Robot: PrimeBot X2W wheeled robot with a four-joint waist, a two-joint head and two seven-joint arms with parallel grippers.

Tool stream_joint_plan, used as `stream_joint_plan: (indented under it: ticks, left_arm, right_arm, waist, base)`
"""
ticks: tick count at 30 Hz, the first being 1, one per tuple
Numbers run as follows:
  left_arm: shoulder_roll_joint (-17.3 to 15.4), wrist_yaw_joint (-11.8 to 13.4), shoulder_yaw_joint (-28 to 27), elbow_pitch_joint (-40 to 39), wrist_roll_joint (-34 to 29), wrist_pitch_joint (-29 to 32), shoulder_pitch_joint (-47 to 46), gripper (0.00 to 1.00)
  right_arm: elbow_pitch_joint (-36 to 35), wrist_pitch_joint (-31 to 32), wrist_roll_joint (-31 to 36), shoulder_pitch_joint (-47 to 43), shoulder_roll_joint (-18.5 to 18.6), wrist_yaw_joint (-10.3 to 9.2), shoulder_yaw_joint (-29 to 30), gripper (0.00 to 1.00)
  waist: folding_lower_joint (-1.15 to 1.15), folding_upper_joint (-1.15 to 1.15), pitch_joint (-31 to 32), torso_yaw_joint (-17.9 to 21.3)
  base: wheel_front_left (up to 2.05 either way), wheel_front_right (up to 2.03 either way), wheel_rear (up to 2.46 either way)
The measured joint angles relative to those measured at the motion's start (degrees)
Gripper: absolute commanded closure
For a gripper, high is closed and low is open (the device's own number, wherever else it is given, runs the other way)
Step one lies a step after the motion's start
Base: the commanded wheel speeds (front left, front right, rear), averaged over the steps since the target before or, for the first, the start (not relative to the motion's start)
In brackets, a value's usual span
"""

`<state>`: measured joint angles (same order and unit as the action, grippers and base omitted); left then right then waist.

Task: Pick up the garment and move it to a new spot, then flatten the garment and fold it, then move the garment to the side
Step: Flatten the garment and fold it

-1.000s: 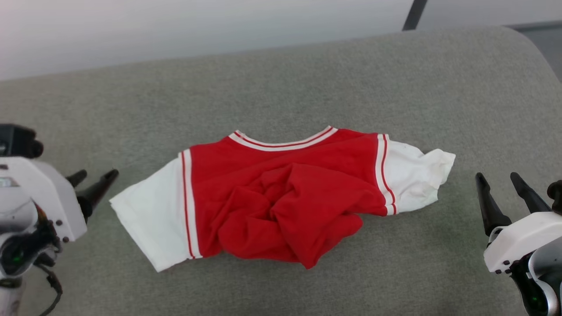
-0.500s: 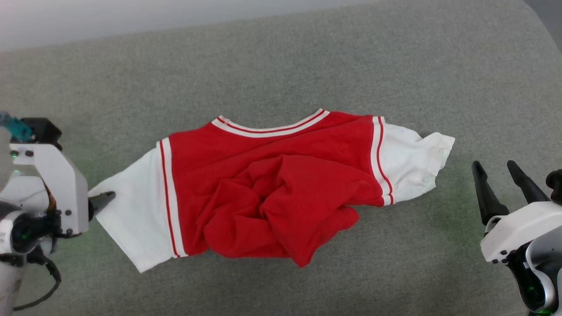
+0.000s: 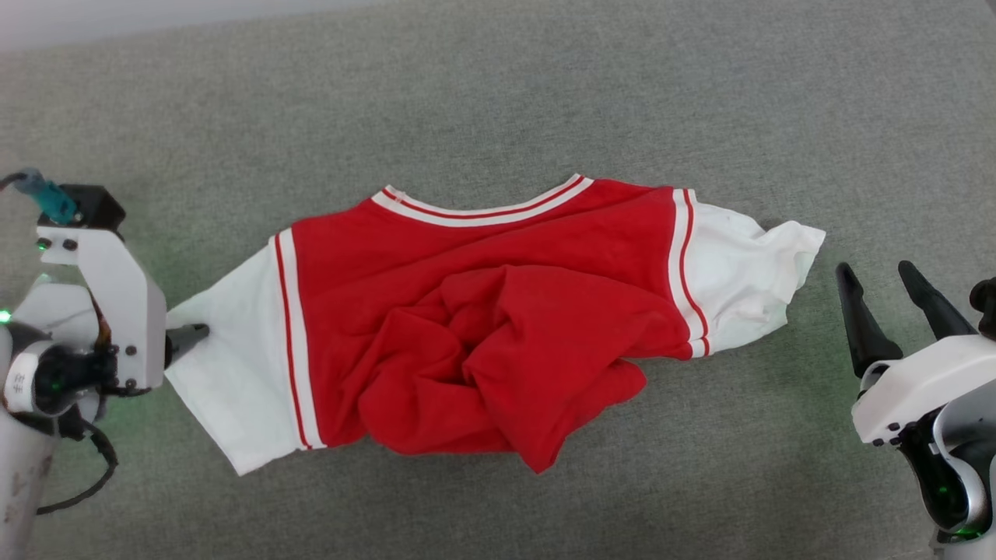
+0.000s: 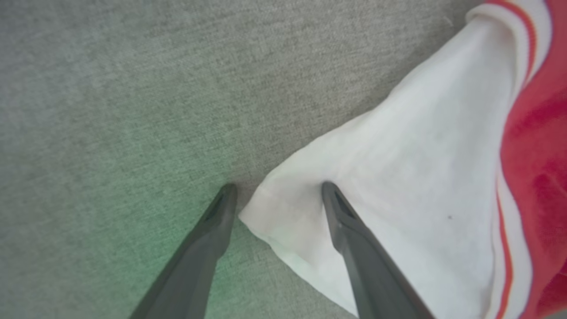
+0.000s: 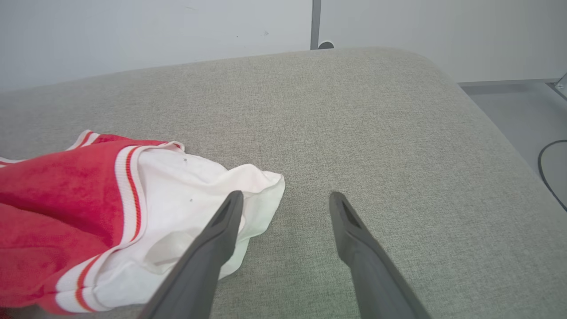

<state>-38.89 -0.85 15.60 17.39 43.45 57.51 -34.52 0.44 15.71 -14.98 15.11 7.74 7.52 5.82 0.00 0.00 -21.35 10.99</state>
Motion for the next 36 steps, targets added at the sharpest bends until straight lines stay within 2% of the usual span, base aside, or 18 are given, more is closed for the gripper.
stream_joint_plan:
  ticks: [3, 4, 7, 13, 19, 26, 34, 35, 36]
  left_arm:
    - [0.46, 0.04, 0.55, 1.31, -0.03, 0.52, -0.98, 0.02]
    - [0.75, 0.21, 0.64, 1.78, 0.01, 0.87, -1.38, 1.0]
    - [1.66, 2.61, 0.03, 3.72, 0.89, 2.16, -2.32, 1.0]
    - [2.68, 2.61, 0.51, 4.55, 0.93, 1.76, -2.43, 1.0]
    - [3.71, 2.3, 0.9, 5.03, 1.38, 0.91, -2.58, 1.0]
    - [5.04, 1.24, 1.93, 5.38, 1.4, 0.54, -4.14, 1.0]
    - [6.46, 0.34, 2.55, 6.15, 1.46, -0.1, -5.92, 1.0]
    - [6.59, 0.29, 2.68, 6.31, 1.46, -0.18, -6.16, 1.0]
    - [6.68, 0.27, 2.72, 6.49, 1.47, -0.37, -6.3, 1.0]
  right_arm:
    - [-0.02, 0.2, 0.0, 0.55, 0.25, 0.0, 0.0, 0.0]
    - [-0.05, 0.43, 0.0, 0.66, 0.37, 0.0, 0.02, 0.0]
    - [-0.1, 1.14, -0.03, 0.66, 0.56, 0.0, 0.14, 0.0]
    - [-0.44, 5.73, -1.11, 1.1, 1.89, 0.0, -0.15, 0.0]
    - [1.74, 15.94, -3.82, 5.28, 4.97, 0.0, -0.91, 0.0]
    - [9.91, 26.69, -6.51, 13.39, 7.42, 0.0, -1.6, 0.0]
    - [20.54, 34.87, -7.2, 20.27, 8.29, -0.01, -4.3, 0.0]
    - [21.49, 36.09, -7.2, 21.05, 8.56, 0.0, -4.63, 0.55]
    - [22.35, 36.98, -7.25, 21.75, 8.64, -0.01, -4.72, 1.0]
  waist:
    - [0.0, 0.0, -0.16, -0.19]
    - [0.0, 0.0, -0.15, -0.29]
    - [0.0, 0.0, 0.09, -0.57]
    - [0.0, 0.0, 0.75, -1.26]
    - [0.0, 0.0, 1.08, -2.26]
    - [0.0, 0.0, 0.31, -3.95]
    - [0.0, 0.0, -1.08, -5.62]
    - [0.0, 0.0, -1.19, -5.79]
    - [0.0, 0.0, -1.29, -5.95]
  base:
    - [0.0, 0.0, 0.0]
    - [0.0, 0.0, 0.0]
    - [0.0, 0.0, 0.0]
    - [0.0, 0.0, 0.0]
    - [0.0, 0.0, 0.0]
    - [0.0, 0.0, 0.0]
    - [0.0, 0.0, 0.0]
    - [0.0, 0.0, 0.0]
    - [0.0, 0.0, 0.0]
